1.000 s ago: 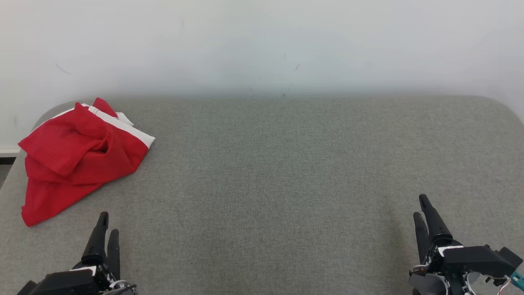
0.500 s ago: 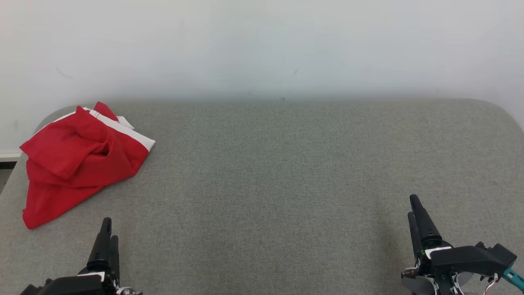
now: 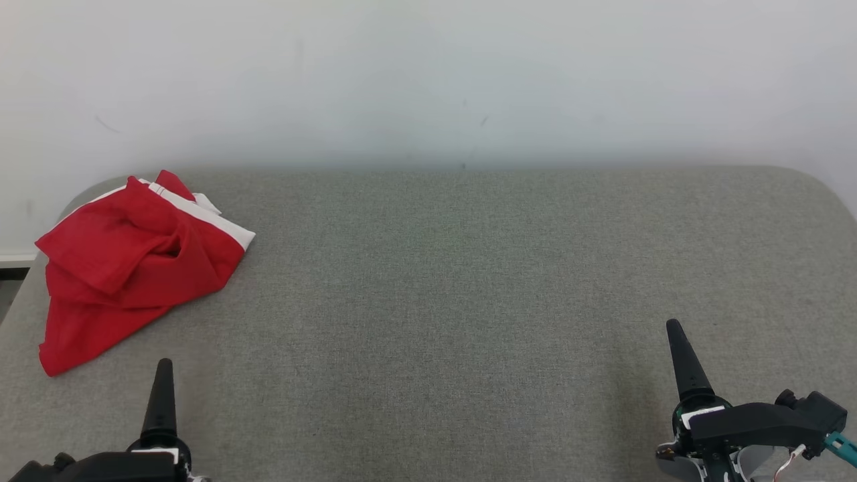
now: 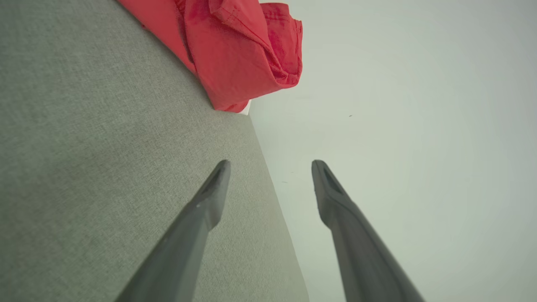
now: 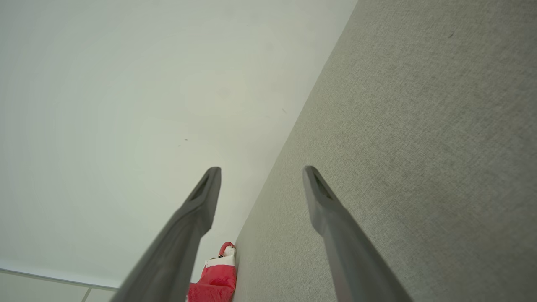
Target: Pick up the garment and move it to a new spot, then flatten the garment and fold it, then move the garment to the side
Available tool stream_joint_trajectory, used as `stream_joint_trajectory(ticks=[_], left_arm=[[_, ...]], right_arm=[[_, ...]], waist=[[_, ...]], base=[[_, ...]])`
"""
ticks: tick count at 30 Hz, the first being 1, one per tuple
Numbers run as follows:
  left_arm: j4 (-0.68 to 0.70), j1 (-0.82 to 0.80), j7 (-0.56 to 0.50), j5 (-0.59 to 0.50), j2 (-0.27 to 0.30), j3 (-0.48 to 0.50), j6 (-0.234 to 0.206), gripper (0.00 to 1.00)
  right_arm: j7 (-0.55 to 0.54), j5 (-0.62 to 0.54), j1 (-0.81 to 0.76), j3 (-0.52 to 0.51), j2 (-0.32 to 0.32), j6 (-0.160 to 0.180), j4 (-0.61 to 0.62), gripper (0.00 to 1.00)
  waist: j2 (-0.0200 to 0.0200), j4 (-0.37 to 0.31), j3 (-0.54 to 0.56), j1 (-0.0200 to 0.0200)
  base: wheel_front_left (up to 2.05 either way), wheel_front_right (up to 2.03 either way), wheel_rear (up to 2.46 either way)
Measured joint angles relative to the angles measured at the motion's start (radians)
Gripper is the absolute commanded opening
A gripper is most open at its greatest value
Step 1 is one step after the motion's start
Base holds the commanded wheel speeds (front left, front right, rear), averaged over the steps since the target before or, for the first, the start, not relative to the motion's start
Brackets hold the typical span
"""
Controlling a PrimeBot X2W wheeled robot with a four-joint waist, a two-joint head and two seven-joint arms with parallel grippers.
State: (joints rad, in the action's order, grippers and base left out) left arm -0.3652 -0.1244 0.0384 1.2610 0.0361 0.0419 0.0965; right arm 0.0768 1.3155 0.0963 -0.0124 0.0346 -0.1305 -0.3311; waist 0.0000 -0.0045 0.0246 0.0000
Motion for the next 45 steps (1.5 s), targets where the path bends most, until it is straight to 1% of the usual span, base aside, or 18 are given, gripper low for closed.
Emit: stream_joint_trajectory(ticks=[5, 8, 18, 26, 29, 38, 45], left_arm=[[0.01, 0.007, 0.018, -0.096, 0.0, -0.023, -0.014, 1.0], [0.023, 0.01, 0.04, -0.211, 0.0, -0.048, -0.026, 1.0], [0.05, 0.014, 0.07, -0.44, 0.002, -0.093, -0.045, 1.0], [0.034, 0.016, 0.095, -0.613, 0.025, -0.147, -0.072, 1.0], [0.025, 0.016, 0.105, -0.677, 0.033, -0.166, -0.09, 1.0], [-0.006, 0.016, 0.113, -0.786, 0.045, -0.199, -0.129, 1.0], [-0.008, 0.015, 0.129, -0.834, 0.051, -0.217, -0.14, 1.0]], right_arm=[[0.014, -0.081, 0.0, -0.003, 0.0, 0.0, 0.002, 1.0], [0.031, -0.182, 0.001, -0.005, 0.001, 0.0, -0.006, 1.0], [0.058, -0.375, 0.007, -0.007, 0.003, 0.0, -0.026, 1.0], [0.073, -0.566, 0.019, -0.019, 0.004, 0.0, -0.056, 1.0], [0.071, -0.645, 0.022, -0.024, 0.005, 0.0, -0.056, 1.0], [0.04, -0.796, 0.02, -0.042, 0.006, 0.0, -0.039, 1.0], [0.038, -0.846, 0.019, -0.042, 0.007, 0.0, -0.028, 1.0]], waist=[[0.0, 0.0, 0.003, 0.0], [0.0, -0.002, 0.008, 0.0], [0.0, -0.004, 0.014, 0.0], [0.0, -0.008, 0.017, 0.0], [0.0, -0.01, 0.018, 0.0], [0.0, -0.011, 0.022, 0.0], [0.0, -0.011, 0.026, 0.0]], base=[[0.0, 0.0, 0.0], [0.0, 0.0, 0.0], [0.0, 0.0, 0.0], [0.0, 0.0, 0.0], [0.0, 0.0, 0.0], [0.0, 0.0, 0.0], [0.0, 0.0, 0.0]])
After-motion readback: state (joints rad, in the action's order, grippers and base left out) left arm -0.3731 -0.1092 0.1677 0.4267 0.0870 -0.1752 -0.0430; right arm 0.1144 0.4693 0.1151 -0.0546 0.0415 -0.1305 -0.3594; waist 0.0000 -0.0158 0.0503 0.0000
